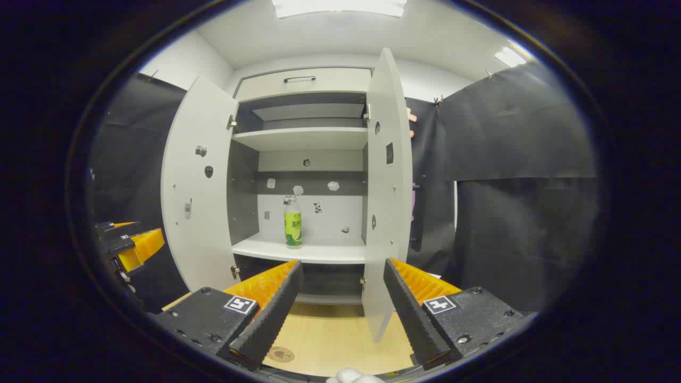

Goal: Grasp the bottle in the cabinet with the left hand and place it on the coaster, then close the right door with the right hand and the left door with the left hand.

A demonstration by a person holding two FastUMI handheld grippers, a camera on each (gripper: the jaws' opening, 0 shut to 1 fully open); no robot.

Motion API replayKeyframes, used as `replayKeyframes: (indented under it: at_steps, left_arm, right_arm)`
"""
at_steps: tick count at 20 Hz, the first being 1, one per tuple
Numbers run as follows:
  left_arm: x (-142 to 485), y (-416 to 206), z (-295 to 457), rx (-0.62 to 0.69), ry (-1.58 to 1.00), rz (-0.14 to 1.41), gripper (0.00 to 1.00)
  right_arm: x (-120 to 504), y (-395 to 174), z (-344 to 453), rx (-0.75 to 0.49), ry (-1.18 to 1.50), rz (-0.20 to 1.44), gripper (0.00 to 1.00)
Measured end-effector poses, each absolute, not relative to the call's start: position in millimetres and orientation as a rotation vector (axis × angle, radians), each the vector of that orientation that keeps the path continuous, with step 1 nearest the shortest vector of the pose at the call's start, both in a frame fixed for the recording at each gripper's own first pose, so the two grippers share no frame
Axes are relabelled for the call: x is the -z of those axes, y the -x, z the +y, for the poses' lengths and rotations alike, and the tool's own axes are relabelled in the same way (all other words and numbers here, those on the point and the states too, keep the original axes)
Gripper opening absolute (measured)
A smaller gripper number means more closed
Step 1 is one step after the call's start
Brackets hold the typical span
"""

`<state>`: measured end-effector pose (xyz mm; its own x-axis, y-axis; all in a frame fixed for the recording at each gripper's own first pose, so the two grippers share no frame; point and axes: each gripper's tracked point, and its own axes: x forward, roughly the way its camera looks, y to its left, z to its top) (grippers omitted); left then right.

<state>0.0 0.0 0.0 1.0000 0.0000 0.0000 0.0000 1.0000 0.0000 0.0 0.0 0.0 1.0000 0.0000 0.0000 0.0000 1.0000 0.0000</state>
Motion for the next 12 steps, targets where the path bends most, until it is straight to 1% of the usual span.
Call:
replayKeyframes:
  at_steps: [10,12]
  left_arm:
    - [1.2,-16.6,-3.1,0.011,-0.004,0.015,0.98]
    - [0.9,-22.7,-3.9,0.012,-0.009,0.013,0.96]
  right_arm:
    - [-3.1,-10.8,-3.9,0.015,0.004,0.004,0.99]
    - [-3.9,-13.8,-3.8,0.018,0.005,0.007,0.99]
